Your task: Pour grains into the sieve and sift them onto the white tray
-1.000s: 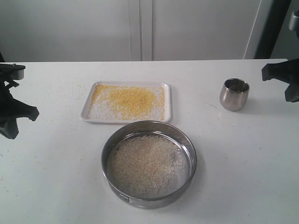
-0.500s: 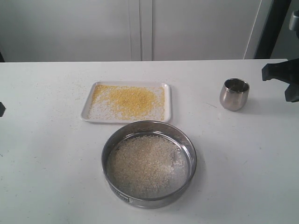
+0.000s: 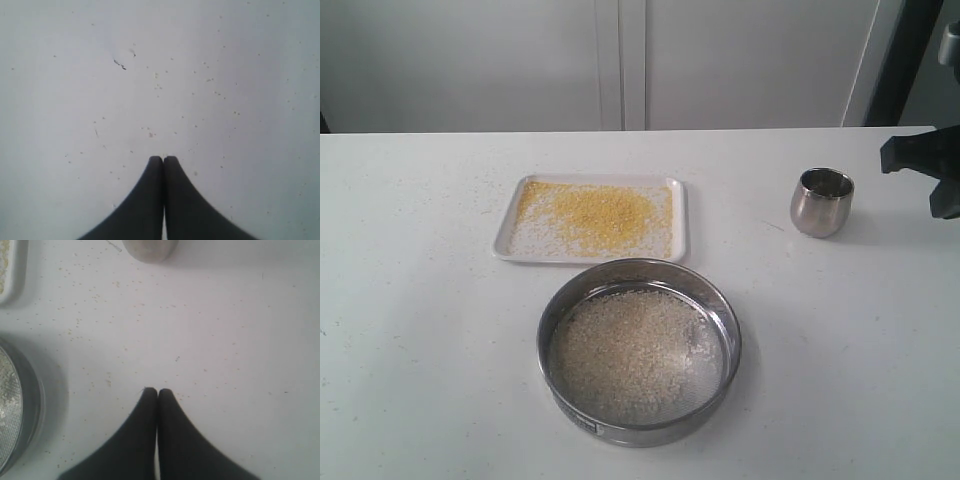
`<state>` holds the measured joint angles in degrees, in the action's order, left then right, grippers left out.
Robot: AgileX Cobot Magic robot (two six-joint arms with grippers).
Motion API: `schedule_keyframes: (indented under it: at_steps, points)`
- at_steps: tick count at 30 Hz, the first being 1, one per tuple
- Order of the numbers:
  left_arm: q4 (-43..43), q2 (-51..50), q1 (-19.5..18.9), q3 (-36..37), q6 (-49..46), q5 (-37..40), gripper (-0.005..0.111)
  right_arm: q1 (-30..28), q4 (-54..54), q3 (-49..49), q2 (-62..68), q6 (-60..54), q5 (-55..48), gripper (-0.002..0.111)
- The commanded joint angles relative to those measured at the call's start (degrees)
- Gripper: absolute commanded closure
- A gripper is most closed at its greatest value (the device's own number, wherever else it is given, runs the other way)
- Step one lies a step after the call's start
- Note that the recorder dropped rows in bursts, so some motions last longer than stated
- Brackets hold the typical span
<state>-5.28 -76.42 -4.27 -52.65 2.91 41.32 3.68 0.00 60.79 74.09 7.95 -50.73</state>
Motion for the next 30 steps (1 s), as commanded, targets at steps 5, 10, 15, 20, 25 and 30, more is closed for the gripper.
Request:
schedule_keyframes:
  at_steps: [5, 10, 15, 20, 25, 30]
  points:
    - [-0.81, 5.19, -0.18, 4.59, -0.38, 0.16, 0.107, -0.07, 0.0, -0.22, -0.47, 0.28, 0.33, 0.108]
    - [0.39, 5.31, -0.18, 4.59, -0.36, 0.07, 0.107, -0.07, 0.0, -0.22, -0.47, 0.28, 0.33, 0.108]
    - [0.39, 5.31, -0.18, 4.59, -0.36, -1.3, 0.107, -0.07, 0.0, -0.22, -0.47, 0.28, 0.33, 0.108]
    - [0.39, 5.31, -0.18, 4.59, -0.36, -1.3, 0.107, -0.07, 0.0, -0.22, -0.47, 0.28, 0.33, 0.108]
    - [0.39, 5.31, -0.18, 4.59, -0.36, -1.3, 0.107, -0.07, 0.0, -0.22, -0.47, 0.28, 0.33, 0.108]
    - [0.39, 5.31, -0.18, 4.59, -0.36, -1.3, 0.107, -0.07, 0.0, -0.22, -0.47, 0.28, 0.33, 0.108]
